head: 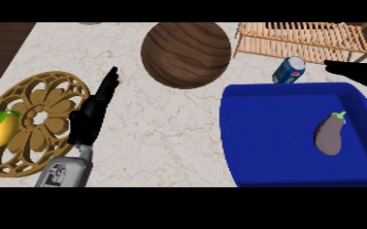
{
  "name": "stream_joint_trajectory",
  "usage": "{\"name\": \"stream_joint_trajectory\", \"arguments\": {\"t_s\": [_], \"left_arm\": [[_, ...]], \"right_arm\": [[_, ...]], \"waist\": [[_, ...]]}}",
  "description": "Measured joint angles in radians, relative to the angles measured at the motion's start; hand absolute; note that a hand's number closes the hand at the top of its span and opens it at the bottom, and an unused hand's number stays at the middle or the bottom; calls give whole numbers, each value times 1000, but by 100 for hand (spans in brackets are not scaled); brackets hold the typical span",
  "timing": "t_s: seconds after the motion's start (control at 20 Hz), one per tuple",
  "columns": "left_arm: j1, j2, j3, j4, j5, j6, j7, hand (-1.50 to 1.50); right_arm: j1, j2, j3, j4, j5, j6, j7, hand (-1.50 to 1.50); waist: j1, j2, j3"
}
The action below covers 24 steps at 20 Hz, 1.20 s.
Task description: Pick the can from the tray and place it in the tiered shelf
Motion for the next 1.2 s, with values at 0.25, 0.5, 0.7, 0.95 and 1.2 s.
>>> {"name": "stream_joint_trajectory", "arguments": {"t_s": [0.25, 0.5, 0.7, 0.95, 1.2], "left_arm": [[0, -11, 13, 7, -9, -19, -6, 0], [-9, -24, 30, 30, -23, -30, -22, 0], [-2, -34, 37, 23, -27, -38, -23, 0], [11, -48, 37, -3, -39, -41, -7, 0], [5, -41, 62, 13, -36, -64, -21, 0]], "right_arm": [[-2, 32, 7, 17, 75, -7, -30, -150], [-1, 67, 15, 33, 150, -25, -56, -150], [-6, 98, 23, 47, 195, -37, -63, -150], [9, 124, 40, 91, 263, -75, -116, -150], [-25, 156, 49, 90, 279, -52, -91, -150]], "waist": [[0, 0, 0], [-1, 0, 0], [-1, 0, 0], [0, 0, 0], [-1, 0, 0]]}}
